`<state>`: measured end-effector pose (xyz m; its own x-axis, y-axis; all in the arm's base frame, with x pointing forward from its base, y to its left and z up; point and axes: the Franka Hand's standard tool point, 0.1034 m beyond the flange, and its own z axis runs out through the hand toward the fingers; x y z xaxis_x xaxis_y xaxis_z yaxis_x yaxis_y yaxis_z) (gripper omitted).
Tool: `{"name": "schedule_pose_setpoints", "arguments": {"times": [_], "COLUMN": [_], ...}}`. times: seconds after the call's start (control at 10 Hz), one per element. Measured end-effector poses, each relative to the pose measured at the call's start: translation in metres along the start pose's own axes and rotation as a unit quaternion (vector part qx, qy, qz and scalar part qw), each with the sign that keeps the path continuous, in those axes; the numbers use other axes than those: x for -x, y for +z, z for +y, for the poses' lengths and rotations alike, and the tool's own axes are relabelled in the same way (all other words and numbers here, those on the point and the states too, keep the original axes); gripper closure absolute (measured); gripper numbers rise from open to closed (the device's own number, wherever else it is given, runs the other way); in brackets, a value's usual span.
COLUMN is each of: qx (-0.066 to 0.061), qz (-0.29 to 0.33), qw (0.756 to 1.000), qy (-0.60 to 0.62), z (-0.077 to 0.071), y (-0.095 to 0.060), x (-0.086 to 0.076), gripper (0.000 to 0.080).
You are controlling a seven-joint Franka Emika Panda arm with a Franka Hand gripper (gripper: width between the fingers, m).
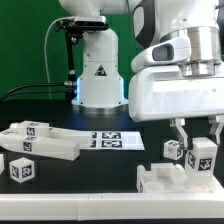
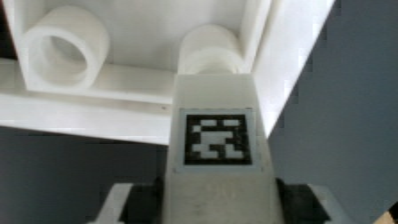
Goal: Assemble chair
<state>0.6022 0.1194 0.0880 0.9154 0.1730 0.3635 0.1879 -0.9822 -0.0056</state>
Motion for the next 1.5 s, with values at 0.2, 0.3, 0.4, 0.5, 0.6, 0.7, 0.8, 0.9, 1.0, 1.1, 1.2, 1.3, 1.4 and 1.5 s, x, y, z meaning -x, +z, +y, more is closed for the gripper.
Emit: {"name": "schedule_pose_setpoints", "arguments": {"times": [0.2,0.3,0.4,0.5,0.6,0.7,0.8,0.9,1.0,1.1,1.2,1.3,1.4,1.5], "qx": [0.000,0.001,0.004,0.009,0.009,0.009,0.009,0.009,0.009,0.010,0.011,0.008,0.005,-0.003], "qz": [0.012,0.014,0.021,0.023,0.023,0.023,0.023,0.006,-0.015,-0.012,-0.021,-0.063,-0.109,-0.145], "qw": [1.000,1.000,1.000,1.000,1.000,1.000,1.000,1.000,1.000,1.000,1.000,0.998,0.993,0.987], "qy": [-0.003,-0.003,0.002,-0.002,-0.005,-0.005,-0.005,-0.003,0.002,0.014,0.018,0.029,0.043,0.063], "z": [-0.004,-0.006,-0.008,-0.007,-0.007,-0.007,-0.007,-0.006,-0.001,0.006,0.009,0.006,0.004,0.002], "y": [0.000,0.001,0.003,0.002,0.002,0.002,0.002,0.004,0.003,0.003,0.006,0.009,0.009,0.012], "x": [0.001,0.004,0.006,0.006,0.006,0.006,0.006,0.008,0.004,-0.001,0.001,0.007,0.008,0.005], "gripper": [0.0514,0.0514,0.0514,0.0514,0.0514,0.0514,0.0347,0.0199,0.0199,0.0165,0.0153,0.0153,0.0151,0.0151]}}
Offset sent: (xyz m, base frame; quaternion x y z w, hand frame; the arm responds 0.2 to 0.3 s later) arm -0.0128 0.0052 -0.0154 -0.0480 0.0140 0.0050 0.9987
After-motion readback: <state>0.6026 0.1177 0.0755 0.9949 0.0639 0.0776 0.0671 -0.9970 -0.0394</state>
